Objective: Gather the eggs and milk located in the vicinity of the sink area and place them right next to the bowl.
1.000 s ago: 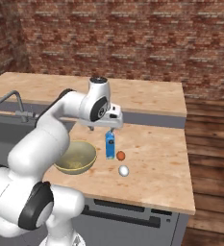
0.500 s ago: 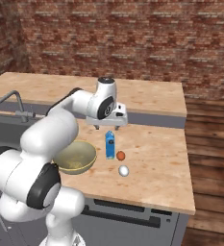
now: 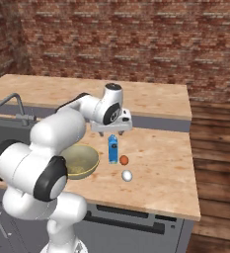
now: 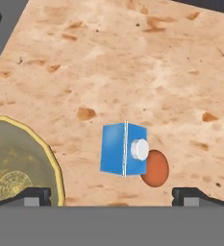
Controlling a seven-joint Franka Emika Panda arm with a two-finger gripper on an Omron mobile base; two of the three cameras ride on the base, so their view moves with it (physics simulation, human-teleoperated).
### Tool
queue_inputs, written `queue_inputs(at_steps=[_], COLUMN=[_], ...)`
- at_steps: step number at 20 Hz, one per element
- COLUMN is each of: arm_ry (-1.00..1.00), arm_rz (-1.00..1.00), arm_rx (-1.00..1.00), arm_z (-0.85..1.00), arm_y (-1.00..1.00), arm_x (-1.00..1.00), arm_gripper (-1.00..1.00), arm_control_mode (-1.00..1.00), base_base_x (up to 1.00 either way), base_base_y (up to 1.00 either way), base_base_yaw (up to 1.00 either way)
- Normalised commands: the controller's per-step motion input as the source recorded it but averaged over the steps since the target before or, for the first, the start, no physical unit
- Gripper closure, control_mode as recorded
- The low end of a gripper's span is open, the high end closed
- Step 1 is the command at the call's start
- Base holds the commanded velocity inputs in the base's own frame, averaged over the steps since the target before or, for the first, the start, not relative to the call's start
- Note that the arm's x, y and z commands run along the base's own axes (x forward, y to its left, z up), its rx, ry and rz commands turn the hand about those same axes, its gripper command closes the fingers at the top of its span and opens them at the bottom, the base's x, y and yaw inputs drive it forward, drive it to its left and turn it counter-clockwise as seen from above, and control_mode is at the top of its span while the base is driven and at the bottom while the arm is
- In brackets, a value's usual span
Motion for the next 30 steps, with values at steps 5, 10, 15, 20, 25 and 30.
queue_inputs(at_steps=[5,10,15,20,25,30], arm_ry=[0.0,0.0,0.0,0.0,0.0,0.0], arm_rz=[0.09,0.02,0.01,0.01,0.01,0.01], arm_rx=[0.0,0.0,0.0,0.0,0.0,0.0], arm_z=[-0.17,-0.1,-0.11,-0.1,-0.1,-0.1], arm_y=[0.0,0.0,0.0,0.0,0.0,0.0], arm_x=[0.1,0.04,0.03,0.09,0.11,0.09], arm_gripper=[-1.0,-1.0,-1.0,-1.0,-1.0,-1.0], arm_control_mode=[-1.0,-1.0,-1.0,-1.0,-1.0,-1.0], base_base_x=[0.0,0.0,0.0,0.0,0.0,0.0], base_base_y=[0.0,0.0,0.0,0.0,0.0,0.0], base_base_yaw=[0.0,0.0,0.0,0.0,0.0,0.0])
